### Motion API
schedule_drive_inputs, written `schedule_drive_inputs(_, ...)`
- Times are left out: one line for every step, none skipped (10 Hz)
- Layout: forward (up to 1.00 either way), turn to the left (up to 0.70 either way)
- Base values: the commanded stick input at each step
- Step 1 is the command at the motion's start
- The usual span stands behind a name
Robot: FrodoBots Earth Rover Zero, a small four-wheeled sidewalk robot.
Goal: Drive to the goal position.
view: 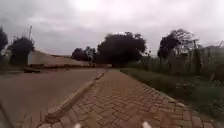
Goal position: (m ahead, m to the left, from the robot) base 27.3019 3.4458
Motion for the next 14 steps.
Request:
schedule_drive_inputs(0.7, 0.0)
schedule_drive_inputs(0.7, 0.0)
schedule_drive_inputs(0.7, 0.0)
schedule_drive_inputs(0.7, 0.13)
schedule_drive_inputs(0.7, 0.12)
schedule_drive_inputs(0.7, 0.0)
schedule_drive_inputs(0.7, 0.04)
schedule_drive_inputs(0.7, 0.07)
schedule_drive_inputs(0.7, 0.11)
schedule_drive_inputs(0.7, 0.1)
schedule_drive_inputs(0.7, 0.03)
schedule_drive_inputs(0.7, 0.03)
schedule_drive_inputs(0.7, 0.03)
schedule_drive_inputs(0.7, 0.02)
